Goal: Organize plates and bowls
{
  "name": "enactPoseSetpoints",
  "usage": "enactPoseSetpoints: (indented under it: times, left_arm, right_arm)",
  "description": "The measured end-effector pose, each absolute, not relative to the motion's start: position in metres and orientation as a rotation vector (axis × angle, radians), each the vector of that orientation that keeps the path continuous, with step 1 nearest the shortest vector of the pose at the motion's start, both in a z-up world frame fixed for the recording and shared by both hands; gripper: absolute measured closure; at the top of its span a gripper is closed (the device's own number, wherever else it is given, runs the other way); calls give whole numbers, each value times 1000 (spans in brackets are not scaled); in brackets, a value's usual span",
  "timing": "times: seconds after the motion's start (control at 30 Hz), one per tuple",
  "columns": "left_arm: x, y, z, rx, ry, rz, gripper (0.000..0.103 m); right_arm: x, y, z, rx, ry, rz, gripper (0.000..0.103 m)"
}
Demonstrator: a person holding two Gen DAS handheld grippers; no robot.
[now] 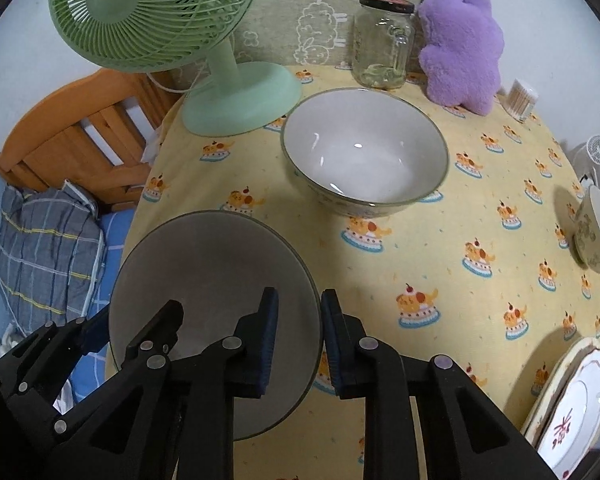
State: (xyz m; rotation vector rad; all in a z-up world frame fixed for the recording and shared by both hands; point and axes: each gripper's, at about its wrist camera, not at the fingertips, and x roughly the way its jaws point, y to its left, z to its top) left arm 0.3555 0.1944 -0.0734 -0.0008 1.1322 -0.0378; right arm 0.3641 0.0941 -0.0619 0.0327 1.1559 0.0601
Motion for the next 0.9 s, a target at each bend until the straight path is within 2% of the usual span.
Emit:
enactPoseSetpoints:
  times: [0.9]
  left_arm:
    - [270, 130, -52, 52, 1133, -162, 72]
  right_arm:
    - [262, 28, -36, 84, 1159, -74, 78]
